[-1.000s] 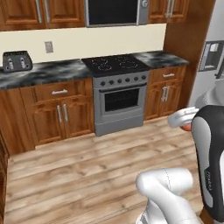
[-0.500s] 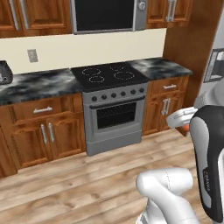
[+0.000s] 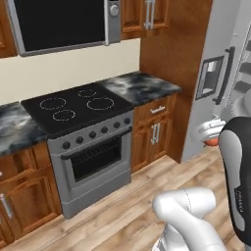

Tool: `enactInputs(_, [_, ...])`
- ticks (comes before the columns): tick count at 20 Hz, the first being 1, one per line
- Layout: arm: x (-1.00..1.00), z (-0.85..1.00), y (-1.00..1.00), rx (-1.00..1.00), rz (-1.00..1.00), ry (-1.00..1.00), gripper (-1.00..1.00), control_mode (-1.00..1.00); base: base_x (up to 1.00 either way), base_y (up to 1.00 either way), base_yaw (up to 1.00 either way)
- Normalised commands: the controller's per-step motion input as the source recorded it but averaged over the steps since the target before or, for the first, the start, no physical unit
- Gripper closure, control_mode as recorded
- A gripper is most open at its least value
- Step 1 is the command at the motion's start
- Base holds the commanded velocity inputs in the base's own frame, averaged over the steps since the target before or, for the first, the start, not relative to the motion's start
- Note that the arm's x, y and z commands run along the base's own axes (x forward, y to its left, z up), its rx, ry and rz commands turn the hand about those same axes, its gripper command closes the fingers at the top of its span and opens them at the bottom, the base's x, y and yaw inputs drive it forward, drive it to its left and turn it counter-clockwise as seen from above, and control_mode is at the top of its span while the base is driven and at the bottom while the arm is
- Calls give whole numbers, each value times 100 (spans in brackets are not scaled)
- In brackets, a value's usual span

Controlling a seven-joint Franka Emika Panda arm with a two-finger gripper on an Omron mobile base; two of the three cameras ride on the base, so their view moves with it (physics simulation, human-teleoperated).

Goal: Transport the fish and squash to the fridge. Place the fish on the rack containing meat and place the squash on the rack containing the vegetable, ensuring meats and vegetables are on different racks.

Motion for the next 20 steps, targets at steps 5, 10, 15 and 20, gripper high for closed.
enactInputs(5, [0, 0, 0, 0, 0, 0, 100, 100, 100, 72, -36])
enactInputs(10, [0, 0, 0, 0, 0, 0, 100, 100, 100, -61, 1])
enactInputs(15, [0, 0, 0, 0, 0, 0, 100, 100, 100, -99, 22])
enactInputs(20, [0, 0, 0, 0, 0, 0, 100, 100, 96, -100, 35])
